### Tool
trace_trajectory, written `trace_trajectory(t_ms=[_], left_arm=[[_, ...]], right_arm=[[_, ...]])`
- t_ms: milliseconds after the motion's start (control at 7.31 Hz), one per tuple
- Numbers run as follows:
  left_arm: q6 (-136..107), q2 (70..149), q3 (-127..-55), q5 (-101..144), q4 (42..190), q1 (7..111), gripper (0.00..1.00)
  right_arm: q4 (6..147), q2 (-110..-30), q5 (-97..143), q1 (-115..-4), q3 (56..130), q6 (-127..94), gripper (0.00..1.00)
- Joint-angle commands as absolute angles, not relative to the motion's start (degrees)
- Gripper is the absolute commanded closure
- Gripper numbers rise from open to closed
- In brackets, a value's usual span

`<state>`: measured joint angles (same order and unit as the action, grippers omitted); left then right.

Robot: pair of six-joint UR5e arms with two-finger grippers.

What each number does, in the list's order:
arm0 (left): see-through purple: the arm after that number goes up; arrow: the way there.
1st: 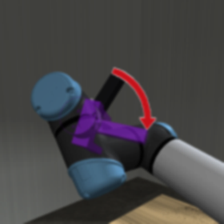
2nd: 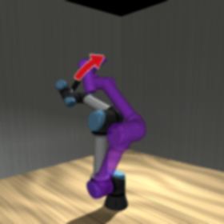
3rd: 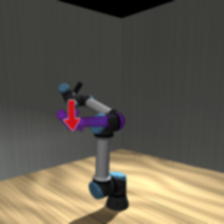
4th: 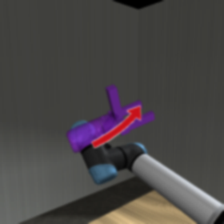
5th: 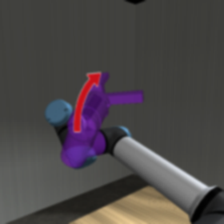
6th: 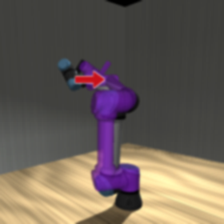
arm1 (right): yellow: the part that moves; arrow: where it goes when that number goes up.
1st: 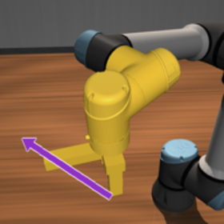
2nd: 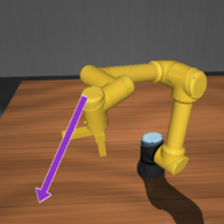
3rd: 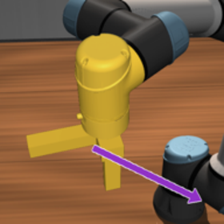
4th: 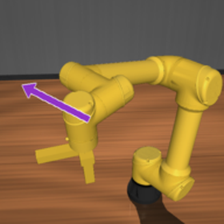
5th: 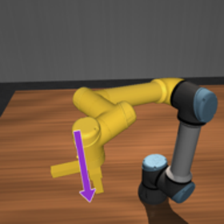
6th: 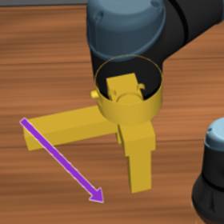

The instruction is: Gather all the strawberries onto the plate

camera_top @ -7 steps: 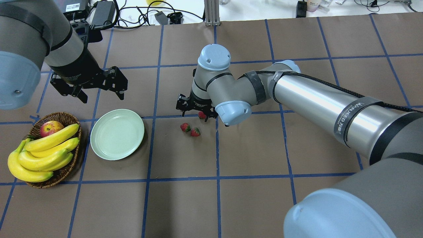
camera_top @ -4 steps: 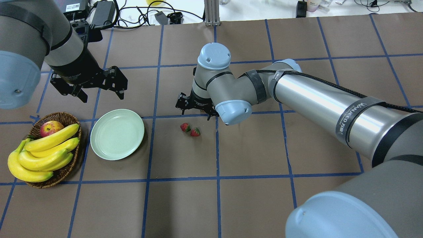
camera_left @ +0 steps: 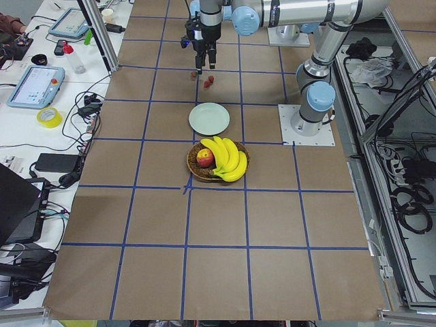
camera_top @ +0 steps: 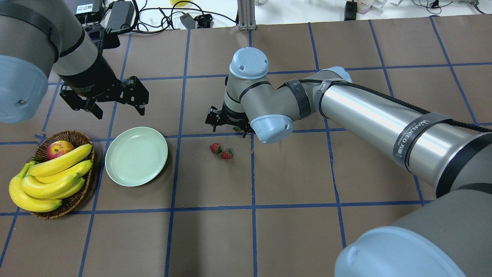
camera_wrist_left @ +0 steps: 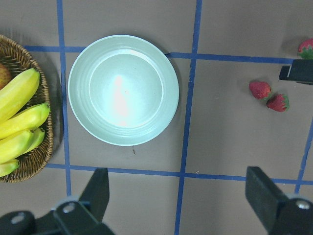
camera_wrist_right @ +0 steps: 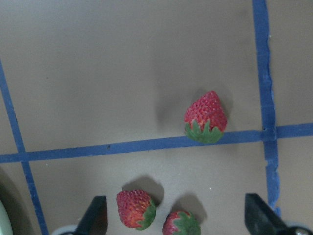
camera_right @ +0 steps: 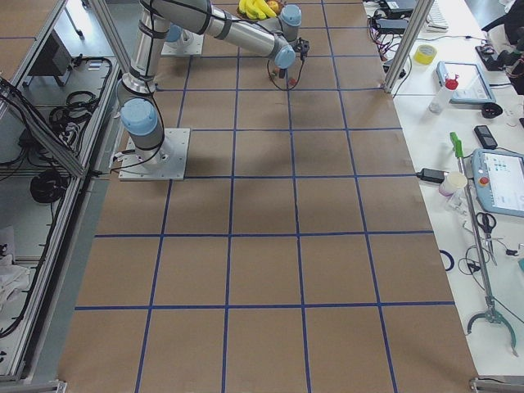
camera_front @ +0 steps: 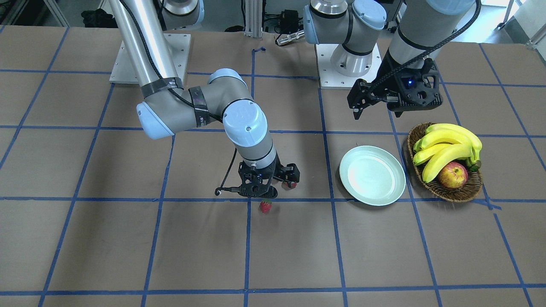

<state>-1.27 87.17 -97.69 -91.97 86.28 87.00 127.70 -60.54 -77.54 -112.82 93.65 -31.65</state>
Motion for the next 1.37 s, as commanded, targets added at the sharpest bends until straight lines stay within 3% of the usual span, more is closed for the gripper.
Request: trace_trajectory(t_ms=[0, 410, 684, 1094, 1230], left_arm=[[-1.23, 87.19, -98.09, -92.37, 85.96, 87.1, 0.0], [-1.14, 87.28, -98.35, -92.55, 86.57, 86.84, 0.0], [-1.06, 88.85, -97.65, -92.03, 83.78, 86.92, 0.0], [-1.14, 95.95, -97.82, -83.89, 69.49, 88.23, 0.0], [-1.66, 99.11, -98.0, -81.93, 63.52, 89.55, 0.0]], right_arm=[[118.0, -66.76, -81.72, -109.54, 92.12, -27.53, 0.0], [100.78, -77.22, -85.67, -99.43, 89.65, -24.53, 0.0], [96.08, -83.64, -90.69, -98.35, 89.74, -23.29, 0.0], [85.99, -85.26, -93.25, -98.52, 82.73, -22.06, 0.0], [86.04, -85.43, -93.51, -99.48, 83.4, -22.23, 0.0]])
